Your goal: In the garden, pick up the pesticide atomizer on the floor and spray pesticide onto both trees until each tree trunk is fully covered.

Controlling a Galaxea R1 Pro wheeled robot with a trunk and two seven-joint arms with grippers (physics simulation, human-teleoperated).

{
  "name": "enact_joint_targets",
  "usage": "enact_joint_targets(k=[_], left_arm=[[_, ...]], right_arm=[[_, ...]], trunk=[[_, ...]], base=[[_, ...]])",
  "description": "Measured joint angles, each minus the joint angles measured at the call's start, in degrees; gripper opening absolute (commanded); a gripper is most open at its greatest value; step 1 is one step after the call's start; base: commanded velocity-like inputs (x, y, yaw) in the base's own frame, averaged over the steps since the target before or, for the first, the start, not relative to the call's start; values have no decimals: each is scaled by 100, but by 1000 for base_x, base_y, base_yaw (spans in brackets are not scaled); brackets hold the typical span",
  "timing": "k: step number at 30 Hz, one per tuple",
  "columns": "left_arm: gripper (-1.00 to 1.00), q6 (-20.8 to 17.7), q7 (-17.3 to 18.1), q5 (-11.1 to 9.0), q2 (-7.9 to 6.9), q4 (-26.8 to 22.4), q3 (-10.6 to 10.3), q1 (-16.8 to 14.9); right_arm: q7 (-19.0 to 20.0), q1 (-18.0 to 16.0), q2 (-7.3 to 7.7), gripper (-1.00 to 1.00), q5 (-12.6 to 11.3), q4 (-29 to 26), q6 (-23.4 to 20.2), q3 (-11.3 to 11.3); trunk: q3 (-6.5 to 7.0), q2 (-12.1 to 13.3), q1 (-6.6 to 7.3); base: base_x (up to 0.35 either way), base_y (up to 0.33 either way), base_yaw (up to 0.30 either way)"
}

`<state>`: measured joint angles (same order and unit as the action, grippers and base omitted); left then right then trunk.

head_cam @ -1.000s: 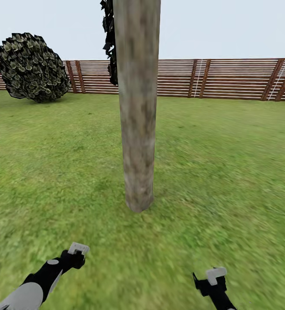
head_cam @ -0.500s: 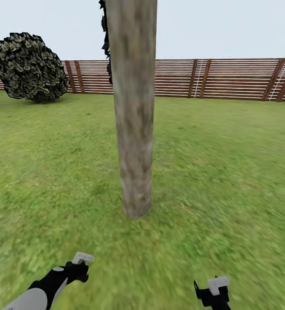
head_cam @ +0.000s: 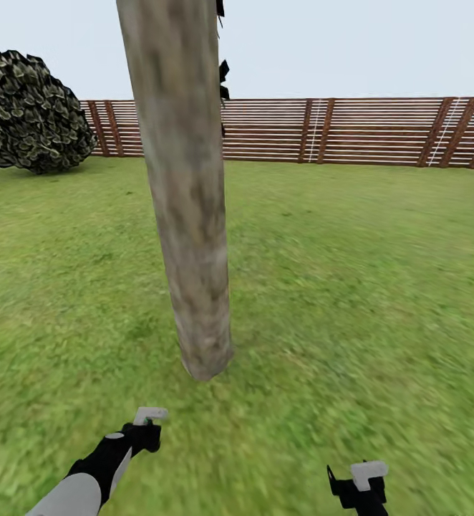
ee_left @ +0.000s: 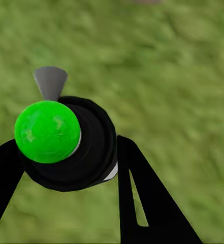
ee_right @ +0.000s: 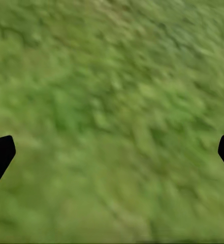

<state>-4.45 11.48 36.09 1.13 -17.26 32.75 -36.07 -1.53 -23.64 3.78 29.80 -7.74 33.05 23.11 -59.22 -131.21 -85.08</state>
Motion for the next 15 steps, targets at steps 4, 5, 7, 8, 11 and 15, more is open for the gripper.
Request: enact_joint_targets(k=[4,5,7,8,11,15], left_arm=[[-100,-16,-27,87,27,-4,-152,1],[-100,-19,-36,95,33,-5,-183,2],[-100,-25,-38,97,44,-5,-197,-10],[-100,-27,-37,92,48,-5,-209,-18],[-100,-204,-11,71,118,-2,-319,-77],[-100,-731,31,39,405,-19,-356,-417]], right_arm=[[1,0,0,100,1,-4,0,0],[1,0,0,100,0,-1,0,0],[0,0,0,100,2,0,0,0],[-1,0,0,100,1,0,0,0],[0,0,0,100,1,-6,0,0],[1,0,0,100,4,0,0,0]], trunk=[[0,0,0],[0,0,0],[0,0,0],[0,0,0],[0,0,0],[1,0,0]], base=[[-189,0,0],[-172,0,0],[-90,0,0],[-36,0,0],[-14,0,0],[-1,0,0]])
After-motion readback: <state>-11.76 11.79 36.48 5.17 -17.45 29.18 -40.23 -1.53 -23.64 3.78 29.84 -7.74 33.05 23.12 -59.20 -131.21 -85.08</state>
